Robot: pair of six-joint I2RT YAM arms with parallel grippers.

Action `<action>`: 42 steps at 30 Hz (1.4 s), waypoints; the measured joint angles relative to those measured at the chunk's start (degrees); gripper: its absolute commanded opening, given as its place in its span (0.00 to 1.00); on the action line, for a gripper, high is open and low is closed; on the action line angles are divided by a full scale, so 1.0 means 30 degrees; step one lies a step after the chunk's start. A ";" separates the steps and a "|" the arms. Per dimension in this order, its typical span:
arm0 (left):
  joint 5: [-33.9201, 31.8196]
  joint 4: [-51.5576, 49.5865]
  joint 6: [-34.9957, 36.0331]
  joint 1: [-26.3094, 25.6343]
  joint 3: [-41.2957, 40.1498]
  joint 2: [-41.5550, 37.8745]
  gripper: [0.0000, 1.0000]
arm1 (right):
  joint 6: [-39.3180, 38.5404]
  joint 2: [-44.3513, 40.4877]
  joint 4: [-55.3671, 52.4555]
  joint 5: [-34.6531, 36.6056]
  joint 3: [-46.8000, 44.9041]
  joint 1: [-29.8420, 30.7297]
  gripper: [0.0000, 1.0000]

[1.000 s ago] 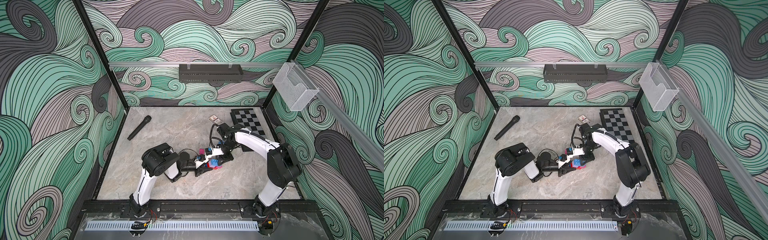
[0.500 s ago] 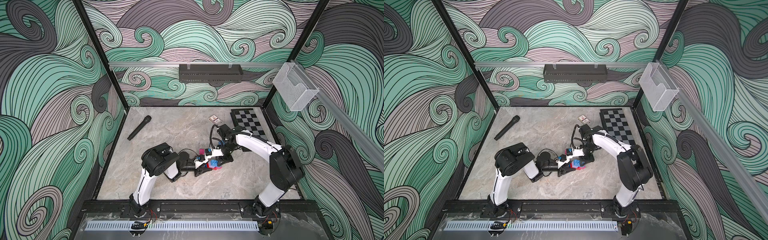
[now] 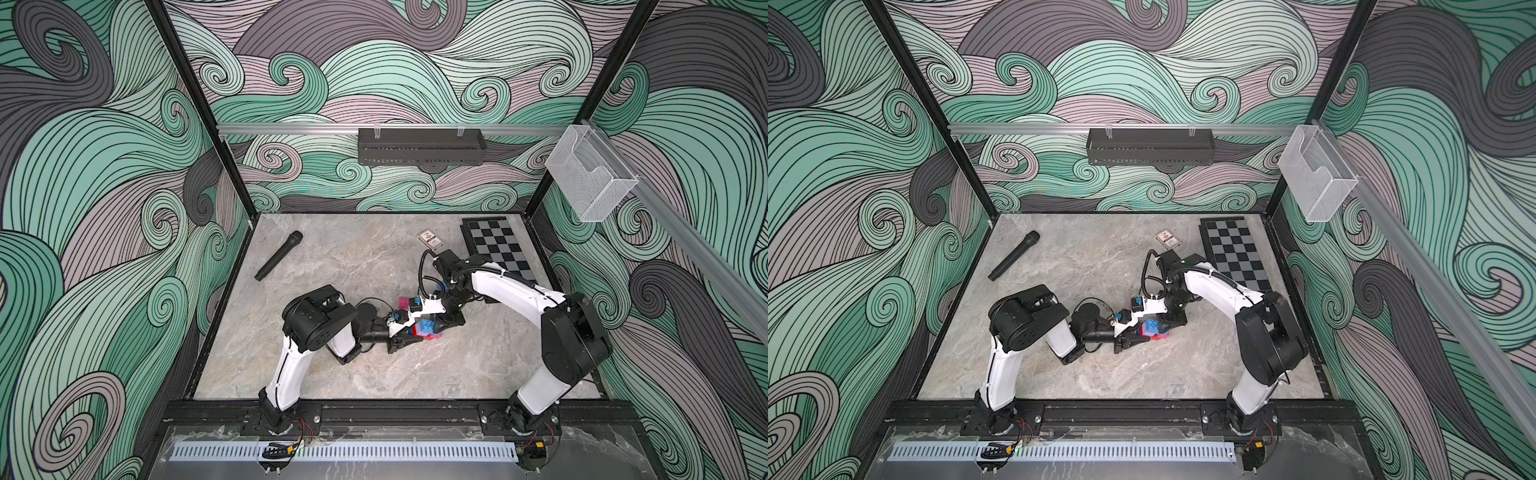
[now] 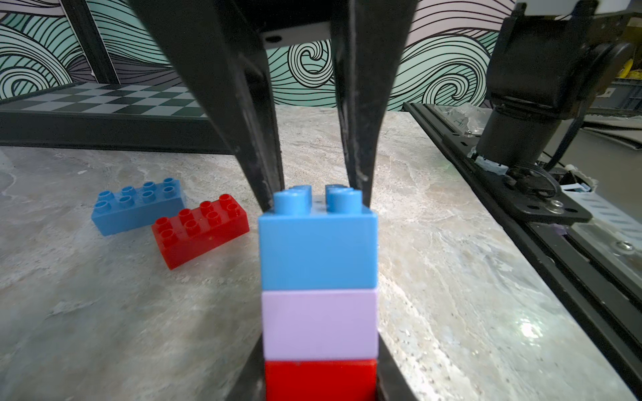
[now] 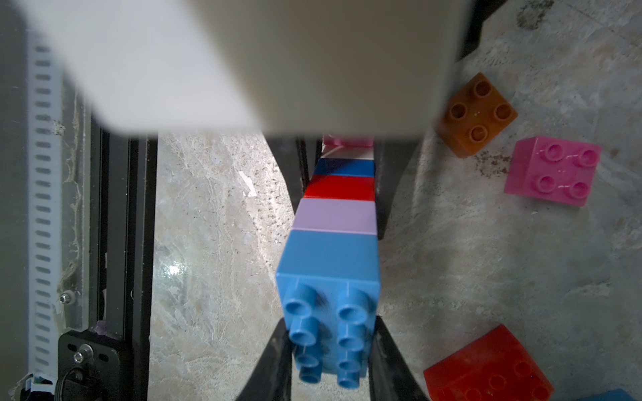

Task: Assemble the letter p with lego
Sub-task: Assemble the lego brick with the lego brick.

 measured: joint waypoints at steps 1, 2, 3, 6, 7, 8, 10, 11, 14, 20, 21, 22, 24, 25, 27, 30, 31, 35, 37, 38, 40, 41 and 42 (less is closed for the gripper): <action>0.0007 0.0000 0.0000 0.0000 0.0000 0.0000 0.00 | 0.0015 0.0000 0.0000 0.0007 0.0000 0.0015 0.00; 0.0015 0.0000 0.0022 0.0007 0.0000 0.0000 0.00 | 0.0036 0.0000 0.0000 0.0007 0.0000 0.0029 0.00; 0.0044 0.0000 0.0029 0.0022 0.0000 0.0000 0.00 | 0.0051 0.0000 -0.0007 0.0000 0.0000 0.0036 0.02; 0.0087 0.0066 0.0080 0.0073 -0.0073 0.0000 0.00 | 0.0131 0.0007 0.0044 0.0007 0.0015 0.0109 0.09; 0.0087 0.0102 0.0087 0.0087 -0.0102 0.0000 0.00 | 0.0168 0.0007 0.0058 0.0029 0.0036 0.0146 0.12; 0.0095 0.0124 0.0095 0.0102 -0.0109 0.0000 0.00 | 0.0211 0.0007 0.0066 0.0044 0.0044 0.0175 0.16; 0.0102 0.0124 0.0087 0.0102 -0.0109 0.0000 0.00 | 0.0255 -0.0015 0.0066 0.0044 0.0051 0.0182 0.23; 0.0102 0.0131 0.0087 0.0102 -0.0109 0.0000 0.00 | 0.0277 -0.0036 0.0073 0.0058 0.0051 0.0189 0.27; 0.0095 0.0131 0.0066 0.0109 -0.0109 0.0000 0.00 | 0.0408 -0.0117 0.0080 0.0095 0.0051 0.0211 0.38; -0.0095 0.0874 -0.0678 0.0240 -0.0131 0.0248 0.00 | 0.1129 0.0175 0.1115 -0.1639 0.0066 0.0350 0.46; -0.0109 0.0933 -0.0809 0.0262 -0.0138 0.0255 0.00 | 0.1217 0.0182 0.1209 -0.1712 0.0066 0.0350 0.47; -0.0124 0.0962 -0.0918 0.0270 -0.0138 0.0255 0.00 | 0.1311 0.0182 0.1246 -0.1734 0.0066 0.0350 0.48; -0.0153 0.1013 -0.1086 0.0277 -0.0138 0.0262 0.00 | 0.1479 0.0146 0.1304 -0.1749 0.0066 0.0335 0.50; -0.0182 0.1027 -0.1158 0.0277 -0.0138 0.0262 0.00 | 0.1545 0.0124 0.1311 -0.1734 0.0066 0.0321 0.51; -0.0226 0.1049 -0.1275 0.0277 -0.0131 0.0262 0.00 | 0.1581 0.0036 0.1326 -0.1749 0.0073 0.0291 0.52; -0.0452 0.0670 -0.1603 0.0066 0.0189 0.0270 0.00 | 0.1552 -0.0415 0.1479 -0.1902 0.0080 0.0423 0.55; -0.0503 0.0466 -0.1770 0.0036 0.0255 0.0270 0.00 | 0.1545 -0.0663 0.1435 -0.1923 0.0080 0.0423 0.56; -0.0517 0.0211 -0.2135 -0.0058 0.0313 0.0233 0.00 | 0.1581 -0.2688 0.1399 -0.2251 0.0080 -0.0532 0.59; -0.0525 0.0000 -0.2288 -0.0058 0.0350 0.0124 0.00 | 0.1851 -0.4313 0.1654 -0.2557 0.0066 -0.1501 0.61; -0.0532 -0.0277 -0.2397 -0.0058 0.0350 -0.0029 0.00 | 0.2149 -0.5217 0.1967 -0.2725 0.0058 -0.2011 0.63; -0.0517 -0.0772 -0.2579 -0.0058 0.0350 -0.0481 0.00 | 0.3031 -0.7009 0.3140 -0.2907 -0.0146 -0.2936 0.66; -0.0503 -0.1064 -0.2696 -0.0066 0.0364 -0.0860 0.00 | 0.3708 -0.7978 0.4167 -0.2907 -0.0488 -0.3308 0.68; -0.0488 -0.1297 -0.2827 -0.0066 0.0408 -0.1239 0.00 | 0.4422 -0.8845 0.5144 -0.2871 -0.0882 -0.3570 0.71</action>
